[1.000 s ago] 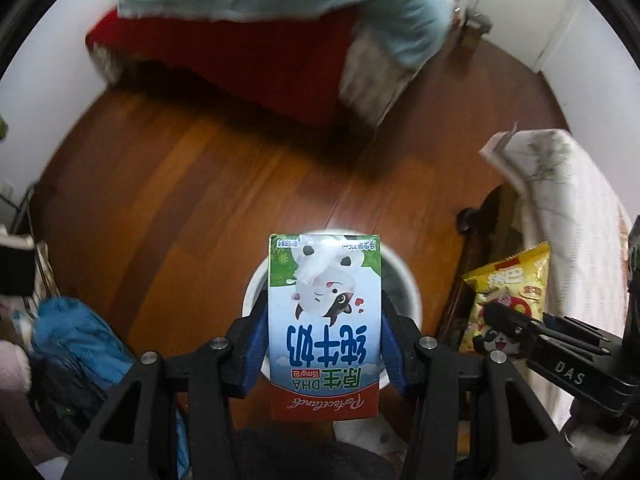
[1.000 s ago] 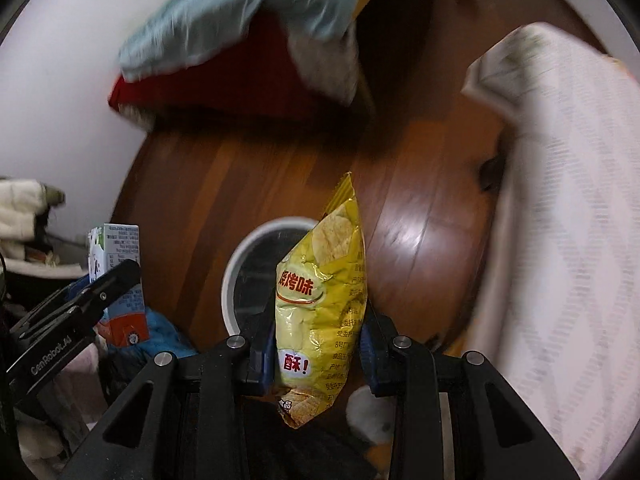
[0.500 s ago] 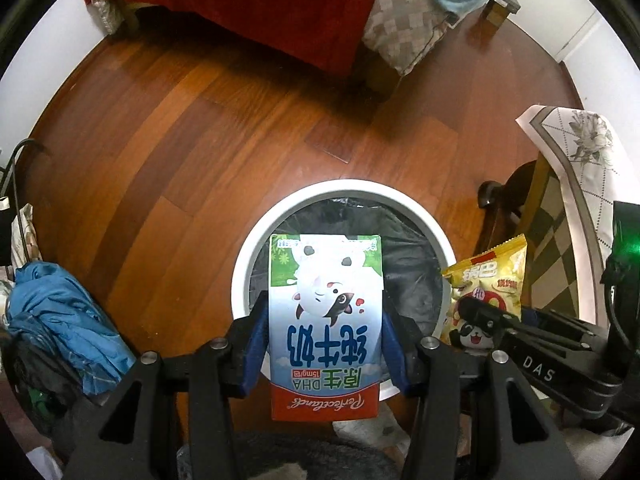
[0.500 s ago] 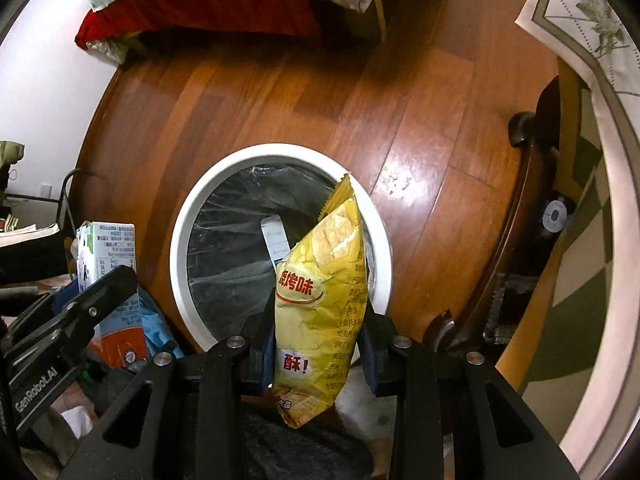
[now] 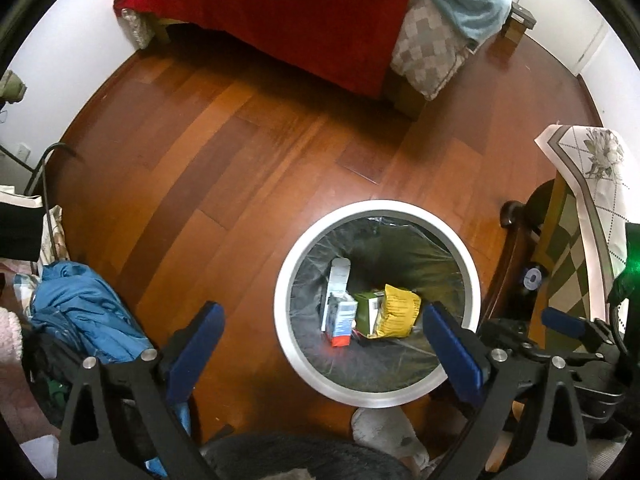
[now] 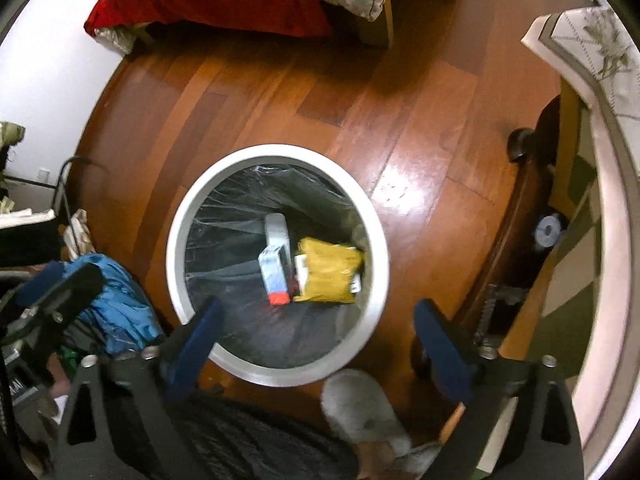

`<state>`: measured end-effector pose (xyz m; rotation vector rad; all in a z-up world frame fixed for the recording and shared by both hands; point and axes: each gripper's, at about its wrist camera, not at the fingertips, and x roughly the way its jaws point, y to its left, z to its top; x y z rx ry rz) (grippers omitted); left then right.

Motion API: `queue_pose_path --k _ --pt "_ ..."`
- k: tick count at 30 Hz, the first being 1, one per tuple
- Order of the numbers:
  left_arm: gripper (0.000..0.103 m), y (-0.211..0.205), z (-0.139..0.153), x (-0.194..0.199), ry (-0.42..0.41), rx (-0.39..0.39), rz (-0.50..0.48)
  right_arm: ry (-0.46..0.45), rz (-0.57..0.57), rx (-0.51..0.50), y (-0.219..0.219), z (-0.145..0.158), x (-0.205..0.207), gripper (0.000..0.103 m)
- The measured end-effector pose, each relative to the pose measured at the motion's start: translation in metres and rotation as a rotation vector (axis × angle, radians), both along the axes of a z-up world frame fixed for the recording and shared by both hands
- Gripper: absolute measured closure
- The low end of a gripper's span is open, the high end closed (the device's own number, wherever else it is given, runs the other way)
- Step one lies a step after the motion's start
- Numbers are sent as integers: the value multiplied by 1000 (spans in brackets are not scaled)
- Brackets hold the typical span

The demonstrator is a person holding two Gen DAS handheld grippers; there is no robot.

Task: Collect trash
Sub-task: 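Carry both items over the white bin and open both tools to drop them, then move both tools back toward the table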

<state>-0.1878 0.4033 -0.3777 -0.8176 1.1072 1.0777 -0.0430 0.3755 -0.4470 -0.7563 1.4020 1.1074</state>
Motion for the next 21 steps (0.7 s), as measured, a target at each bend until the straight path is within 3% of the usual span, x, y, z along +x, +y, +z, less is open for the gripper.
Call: queue_pose_path --k 8,21 --pt "1 -13 16 -9 14 50 16 -122 29 23 -18 25 -2 1" --pt "1 -47 74 -19 -14 140 15 -129 14 138 -54 92 -10 1"
